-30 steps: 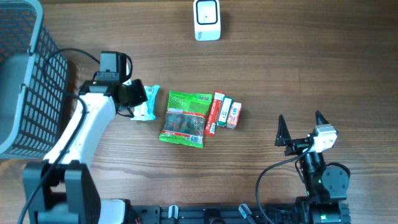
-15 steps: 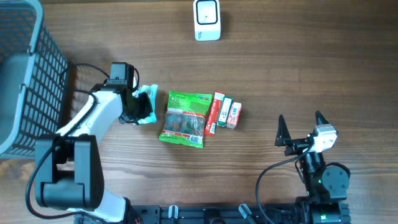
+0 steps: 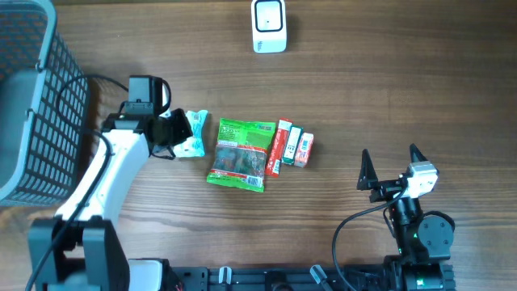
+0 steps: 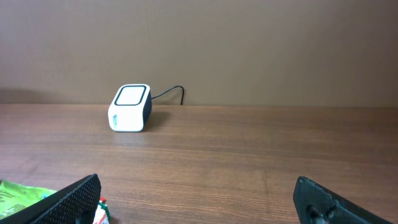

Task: Scan the item barcode
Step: 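Pull the wipes pack left off the snack bag and set it down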

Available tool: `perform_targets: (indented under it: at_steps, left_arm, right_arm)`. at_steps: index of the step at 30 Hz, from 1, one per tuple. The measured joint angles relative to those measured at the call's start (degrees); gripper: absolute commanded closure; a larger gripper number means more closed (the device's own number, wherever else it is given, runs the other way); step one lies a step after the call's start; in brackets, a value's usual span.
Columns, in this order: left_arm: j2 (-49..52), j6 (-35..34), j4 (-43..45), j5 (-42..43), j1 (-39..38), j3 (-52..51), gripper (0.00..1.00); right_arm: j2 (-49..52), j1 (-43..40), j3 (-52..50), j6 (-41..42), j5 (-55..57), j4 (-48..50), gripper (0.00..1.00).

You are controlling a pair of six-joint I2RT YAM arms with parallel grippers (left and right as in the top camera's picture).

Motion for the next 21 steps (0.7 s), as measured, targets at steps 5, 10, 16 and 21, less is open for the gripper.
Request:
perform_targets:
  at_steps: [5, 10, 16, 21]
  left_arm:
    - [6.1, 0.0, 4.5, 2.3, -0.9, -3.3, 0.88]
    - [10.1, -0.2, 5.7, 5.6, -2.8, -2.7, 0.58]
    - [10.3, 0.3, 3.9, 8.2, -3.1, -1.3, 0.44]
    - [4.9, 0.0, -3.0, 5.9, -1.9, -1.3, 0.26]
  right_arm:
    - [0.0, 0.0, 0.0, 0.0, 0.0, 0.0, 0.00]
    - [0.0, 0.0, 0.0, 0.0, 0.0, 0.0, 0.00]
    - [0.0, 0.0, 0.0, 0.0, 0.0, 0.0, 0.00]
    - [0.0, 0.0, 0.0, 0.0, 0.0, 0.0, 0.00]
